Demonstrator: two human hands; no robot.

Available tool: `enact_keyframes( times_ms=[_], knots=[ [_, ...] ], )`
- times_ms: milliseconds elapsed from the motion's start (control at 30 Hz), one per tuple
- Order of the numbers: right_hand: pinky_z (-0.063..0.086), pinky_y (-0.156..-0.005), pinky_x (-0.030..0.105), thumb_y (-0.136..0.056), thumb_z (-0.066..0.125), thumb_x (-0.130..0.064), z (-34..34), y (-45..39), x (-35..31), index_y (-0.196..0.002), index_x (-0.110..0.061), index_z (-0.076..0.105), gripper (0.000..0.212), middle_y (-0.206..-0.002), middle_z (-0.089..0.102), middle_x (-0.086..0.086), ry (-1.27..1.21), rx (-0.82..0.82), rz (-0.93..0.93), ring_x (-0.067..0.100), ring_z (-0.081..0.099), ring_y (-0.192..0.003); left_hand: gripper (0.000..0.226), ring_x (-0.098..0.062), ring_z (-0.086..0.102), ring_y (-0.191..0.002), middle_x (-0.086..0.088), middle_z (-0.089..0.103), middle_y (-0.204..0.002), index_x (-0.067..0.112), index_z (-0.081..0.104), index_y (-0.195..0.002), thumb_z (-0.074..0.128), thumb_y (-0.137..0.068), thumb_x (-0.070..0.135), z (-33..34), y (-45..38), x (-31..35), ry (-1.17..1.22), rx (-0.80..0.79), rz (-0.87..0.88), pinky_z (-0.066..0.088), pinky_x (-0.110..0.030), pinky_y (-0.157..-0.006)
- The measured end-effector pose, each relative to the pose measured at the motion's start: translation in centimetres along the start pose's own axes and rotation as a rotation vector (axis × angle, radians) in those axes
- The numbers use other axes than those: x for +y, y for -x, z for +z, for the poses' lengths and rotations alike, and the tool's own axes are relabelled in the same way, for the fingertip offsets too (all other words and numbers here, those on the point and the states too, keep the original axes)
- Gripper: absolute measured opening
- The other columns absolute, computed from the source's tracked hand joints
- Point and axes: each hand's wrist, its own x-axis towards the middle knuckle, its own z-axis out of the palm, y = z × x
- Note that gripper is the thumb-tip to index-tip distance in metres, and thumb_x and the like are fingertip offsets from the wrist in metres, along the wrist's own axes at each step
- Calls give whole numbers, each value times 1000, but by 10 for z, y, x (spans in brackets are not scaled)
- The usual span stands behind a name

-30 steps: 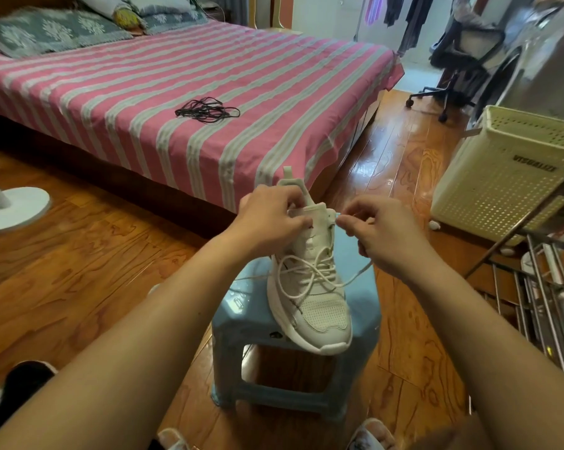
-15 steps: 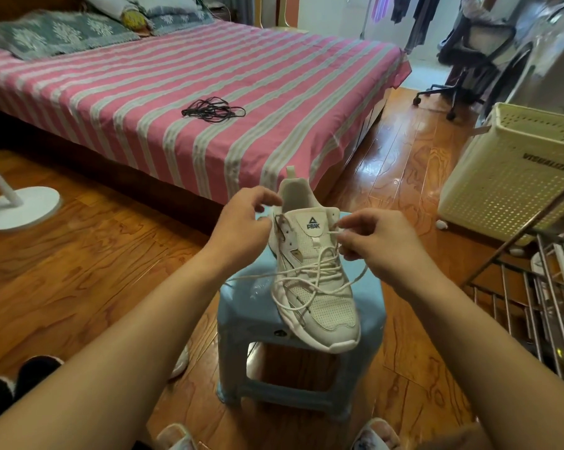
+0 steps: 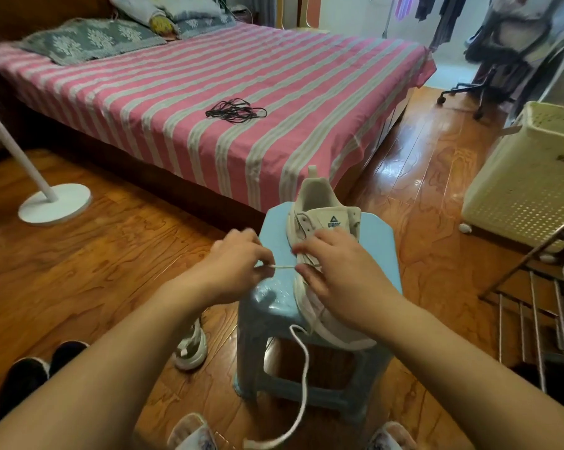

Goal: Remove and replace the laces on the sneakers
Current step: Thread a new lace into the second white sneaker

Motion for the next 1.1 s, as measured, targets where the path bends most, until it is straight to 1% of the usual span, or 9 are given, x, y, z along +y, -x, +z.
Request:
enact_keyframes(
  times_ms=[133, 267, 433, 500, 633, 733, 800, 967, 1100],
  knots=[
    [47, -94, 38, -98, 62, -28, 18, -7, -2, -131, -25, 62, 33, -117, 64, -2, 96, -56, -19, 19, 49, -110, 19, -12, 62, -78, 9, 65, -81, 31, 69, -89, 57, -101, 41, -23, 20, -3, 251, 299, -185, 54, -39, -69],
    [51, -87, 38, -100, 59, -25, 21, -1, 0, -114, -24, 74, 20, -105, 66, 1, 82, -71, 13, 20, 54, -99, 17, -19, 71, -79, -2, 73, -83, 21, 63, -90, 53, -104, 21, -9, 15, -43, 428, 259, -538, 61, -46, -78],
    [45, -76, 32, -99, 57, -25, 26, 0, 12, -114, -32, 76, 25, -102, 73, -7, 214, -159, -90, 16, 49, -89, 18, -25, 70, -98, -19, 64, -105, -3, 55, -109, 39, -102, -1, -16, 7, -95, 1987, 561, -884, 60, -36, -87],
    [39, -74, 30, -100, 58, -29, 26, -1, 14, -117, -36, 74, 24, -103, 72, -10, 277, -223, -111, 15, 46, -90, 16, -19, 66, -89, -15, 61, -98, -2, 55, -105, 39, -105, 1, -18, 8, -116, 2202, 641, -941, 60, -28, -76],
    [41, -91, 33, -98, 50, -54, 16, -6, 6, -129, -36, 66, 39, -120, 66, -15, 123, -265, -16, 8, 46, -105, 19, -5, 40, -54, -4, 51, -79, 10, 52, -100, 36, -109, 4, -33, 14, -104, 1829, 618, -765, 34, -17, -43],
    [39, -112, 40, -97, 36, -65, 5, -13, -13, -133, -26, 63, 59, -126, 66, -13, -647, -250, 248, 6, 53, -122, 17, -12, 42, -46, -10, 59, -75, 13, 47, -105, 47, -102, -5, -51, 29, -25, 1593, 325, -162, 31, -21, -43],
    [45, -107, 37, -98, 39, -59, 2, -15, -18, -129, -1, 60, 69, -113, 70, 8, -1179, -277, 300, 20, 62, -116, 18, -17, 48, -45, -10, 62, -72, 13, 43, -101, 49, -102, -4, -48, 38, 20, 1405, 121, 43, 35, -22, -43],
    [57, -83, 38, -108, 42, -24, -17, -15, -6, -92, -8, 61, 30, -76, 70, 8, -1548, 124, 663, 24, 70, -81, 12, -24, 59, -55, -11, 68, -76, 9, 42, -103, 52, -103, 2, -32, 48, 42, 1118, -120, 28, 43, -25, -49],
    [57, -73, 35, -109, 39, -27, -33, -7, 4, -95, -7, 60, 32, -71, 69, 7, -1347, 78, 683, 23, 72, -72, 14, -18, 73, -80, -3, 74, -98, 18, 56, -113, 62, -101, 18, -18, 49, 41, 935, -189, -121, 60, -32, -66]
  ],
)
